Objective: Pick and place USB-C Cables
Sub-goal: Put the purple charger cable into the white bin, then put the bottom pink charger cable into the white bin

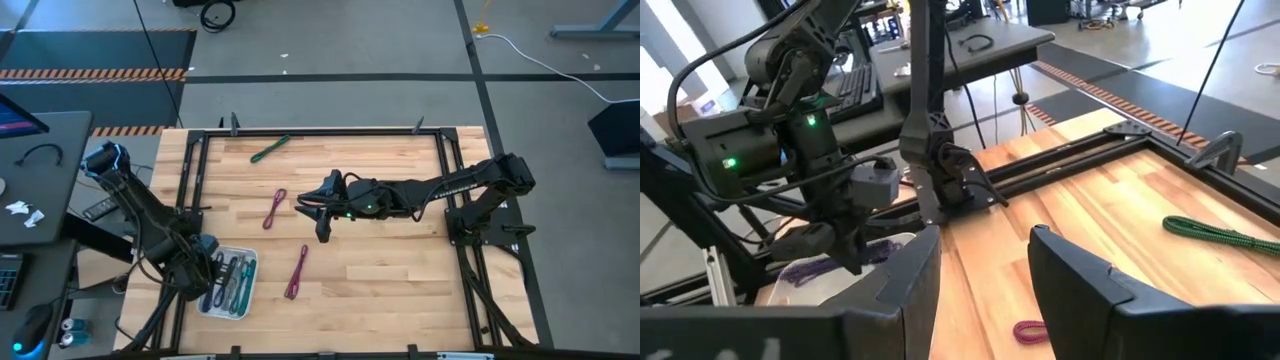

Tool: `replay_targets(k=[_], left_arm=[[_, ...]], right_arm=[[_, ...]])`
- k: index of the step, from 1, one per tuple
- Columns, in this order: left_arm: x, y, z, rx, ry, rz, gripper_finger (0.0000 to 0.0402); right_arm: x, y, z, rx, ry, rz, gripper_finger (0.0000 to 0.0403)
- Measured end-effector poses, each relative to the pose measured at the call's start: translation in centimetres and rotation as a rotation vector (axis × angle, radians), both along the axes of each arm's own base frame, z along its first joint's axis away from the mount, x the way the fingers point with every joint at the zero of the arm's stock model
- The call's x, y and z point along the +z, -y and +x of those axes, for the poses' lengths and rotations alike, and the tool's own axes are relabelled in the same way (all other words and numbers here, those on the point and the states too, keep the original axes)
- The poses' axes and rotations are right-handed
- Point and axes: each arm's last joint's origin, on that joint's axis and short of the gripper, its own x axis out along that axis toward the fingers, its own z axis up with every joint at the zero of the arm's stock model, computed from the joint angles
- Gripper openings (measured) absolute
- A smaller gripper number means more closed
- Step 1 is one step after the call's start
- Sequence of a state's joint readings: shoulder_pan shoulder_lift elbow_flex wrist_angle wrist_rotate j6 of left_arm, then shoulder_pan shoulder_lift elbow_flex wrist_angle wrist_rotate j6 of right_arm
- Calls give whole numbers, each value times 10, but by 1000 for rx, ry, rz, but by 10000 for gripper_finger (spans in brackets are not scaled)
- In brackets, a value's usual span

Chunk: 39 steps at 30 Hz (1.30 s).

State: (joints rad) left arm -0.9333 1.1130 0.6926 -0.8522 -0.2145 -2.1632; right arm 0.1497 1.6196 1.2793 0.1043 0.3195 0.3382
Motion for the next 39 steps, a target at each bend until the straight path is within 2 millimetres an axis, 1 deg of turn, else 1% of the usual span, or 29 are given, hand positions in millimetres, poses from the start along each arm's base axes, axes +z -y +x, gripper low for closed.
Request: replay_targets(k=[8,11,15,18,20,24,26,29,31,34,36,39], left_arm=[[-1,-2,-3,-21,-67,-12,157],[8,-2,-5,-62,-72,-54,184],[34,-4,-5,-80,16,-105,202],[62,-6,-2,-108,206,-68,200],[82,-9,1,-133,360,17,193],[118,-13,7,-171,622,280,180],[133,-16,9,-160,707,406,174],[146,-20,12,-131,777,538,169],[150,-22,13,-121,788,581,166],[150,-24,15,-118,780,589,162],[148,-24,16,-121,768,584,160],[146,-24,18,-128,754,569,160]], right_arm=[[0,0,0,0,-1,0,156],[0,0,0,4,-1,3,156],[0,-2,0,54,2,60,156],[-1,-4,0,171,-11,83,156],[-3,-5,0,268,-36,86,156],[-8,-5,-2,432,-101,82,156],[-12,-3,-3,467,-137,56,156],[-18,-1,-5,494,-193,-17,156],[-24,0,-1,509,-212,-63,156],[-42,-2,8,562,-248,-97,156],[-61,-3,17,593,-288,-121,156],[-95,-7,32,624,-342,-166,156]])
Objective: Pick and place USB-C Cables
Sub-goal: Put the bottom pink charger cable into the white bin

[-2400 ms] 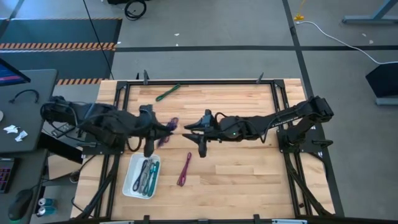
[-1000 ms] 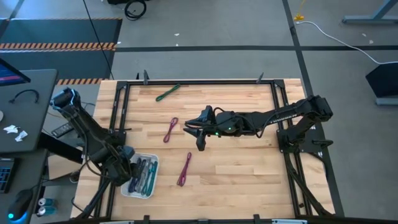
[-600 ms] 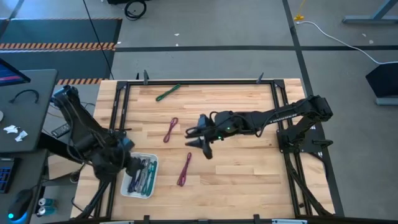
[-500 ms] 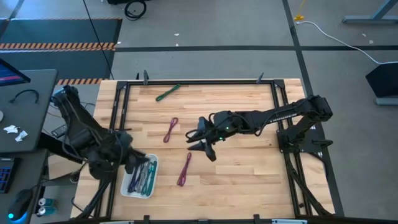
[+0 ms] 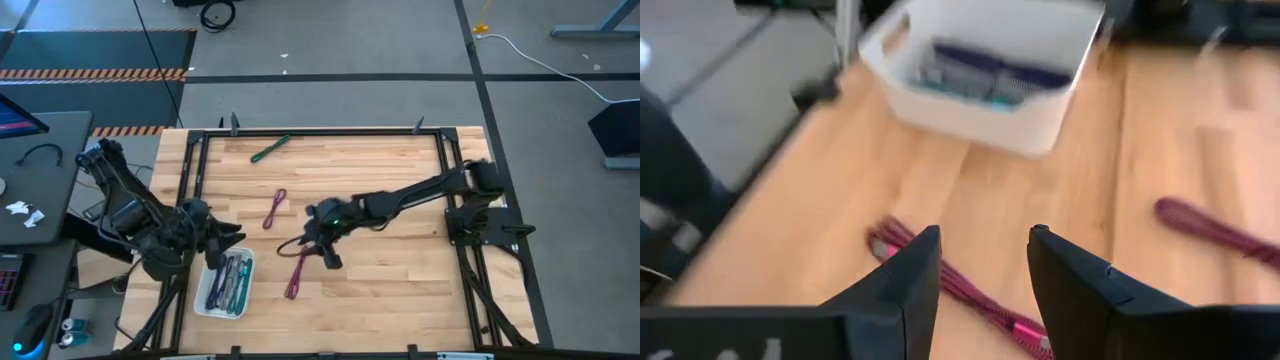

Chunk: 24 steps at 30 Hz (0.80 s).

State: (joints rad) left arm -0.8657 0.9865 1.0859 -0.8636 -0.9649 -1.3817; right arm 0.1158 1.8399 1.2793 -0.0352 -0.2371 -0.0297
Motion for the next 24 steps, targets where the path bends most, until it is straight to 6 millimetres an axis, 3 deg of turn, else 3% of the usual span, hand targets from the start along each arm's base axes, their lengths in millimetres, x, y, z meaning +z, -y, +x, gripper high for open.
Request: replay_targets(k=[7,11,13,17,24], left_arm=[[-5,4,6,-3,-28,7,160],[-9,9,11,9,-39,-1,160],[-12,12,13,21,-43,-21,160],[-17,10,25,31,-96,-43,160],[-46,-15,80,-4,-372,-15,160]], right_arm=[[-58,-7,34,65,-75,-82,172],[-69,-9,49,81,-122,-115,193],[-64,-7,49,47,-197,-118,200],[-25,3,35,-76,-279,-12,199],[16,15,-39,-430,-308,-44,170]])
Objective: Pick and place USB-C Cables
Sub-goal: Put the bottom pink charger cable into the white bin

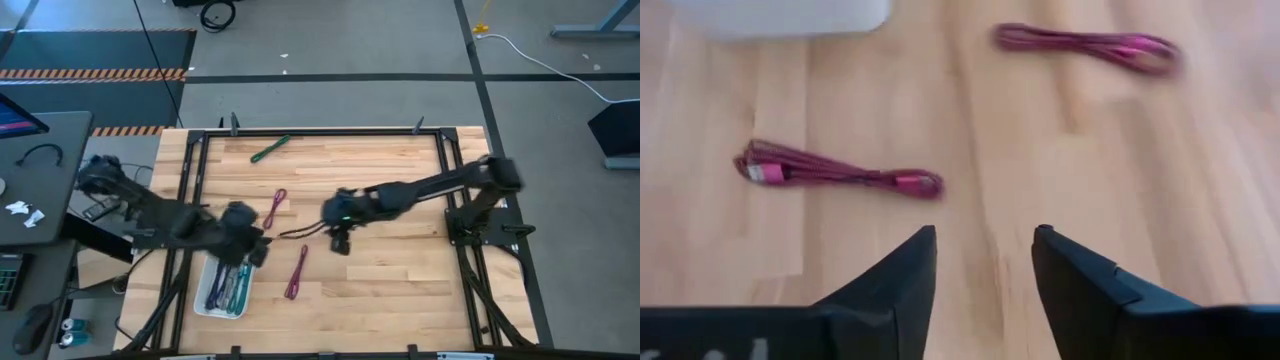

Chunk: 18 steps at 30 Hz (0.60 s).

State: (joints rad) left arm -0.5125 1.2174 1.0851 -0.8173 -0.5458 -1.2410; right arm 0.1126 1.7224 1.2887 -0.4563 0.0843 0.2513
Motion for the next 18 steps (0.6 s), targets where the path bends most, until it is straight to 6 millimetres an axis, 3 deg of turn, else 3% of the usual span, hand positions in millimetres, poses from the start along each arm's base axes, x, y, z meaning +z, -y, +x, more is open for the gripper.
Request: replay_targets(k=[6,10,14,18], left_arm=[[-39,-28,53,51,-172,-150,164],[-72,-34,86,-13,-251,-297,195],[-105,-32,111,-56,-289,-414,245],[-139,-29,120,-22,-403,-477,272]], right_arm=[[24,-10,-81,-270,93,109,151],[36,-19,-123,-382,206,177,146],[43,-24,-150,-443,298,219,144],[46,-27,-162,-443,332,222,144]])
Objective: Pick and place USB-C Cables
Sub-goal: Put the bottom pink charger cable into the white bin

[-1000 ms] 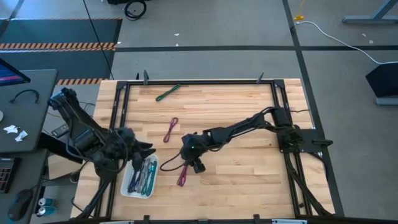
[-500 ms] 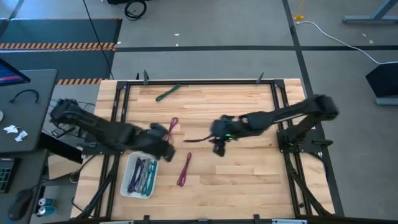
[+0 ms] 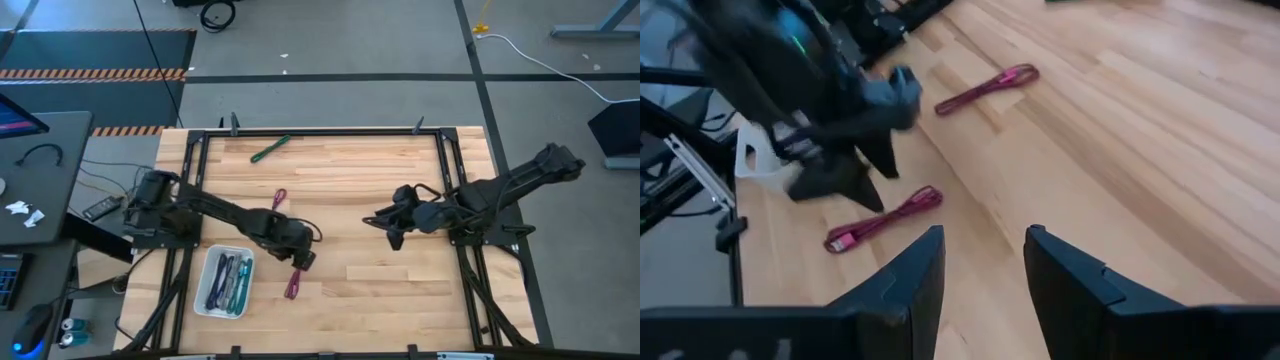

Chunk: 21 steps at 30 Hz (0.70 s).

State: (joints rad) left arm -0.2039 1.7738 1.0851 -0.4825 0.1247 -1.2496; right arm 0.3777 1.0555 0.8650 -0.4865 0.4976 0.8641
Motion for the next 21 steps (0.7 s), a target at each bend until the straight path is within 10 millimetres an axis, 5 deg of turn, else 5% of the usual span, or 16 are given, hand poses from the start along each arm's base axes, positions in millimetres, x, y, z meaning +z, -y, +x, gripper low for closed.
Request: replay_targets(k=[6,13,17,21], left_arm=[[-26,6,15,0,46,86,248],[-33,-2,20,9,85,236,148],[-29,-15,19,0,73,265,55],[3,-27,21,-27,94,296,43]], right_arm=[[-3,0,-3,15,-10,-48,144],[-7,2,-3,16,-32,-63,144],[-6,4,-7,14,-38,-65,144],[-2,6,-13,12,-35,-69,144]])
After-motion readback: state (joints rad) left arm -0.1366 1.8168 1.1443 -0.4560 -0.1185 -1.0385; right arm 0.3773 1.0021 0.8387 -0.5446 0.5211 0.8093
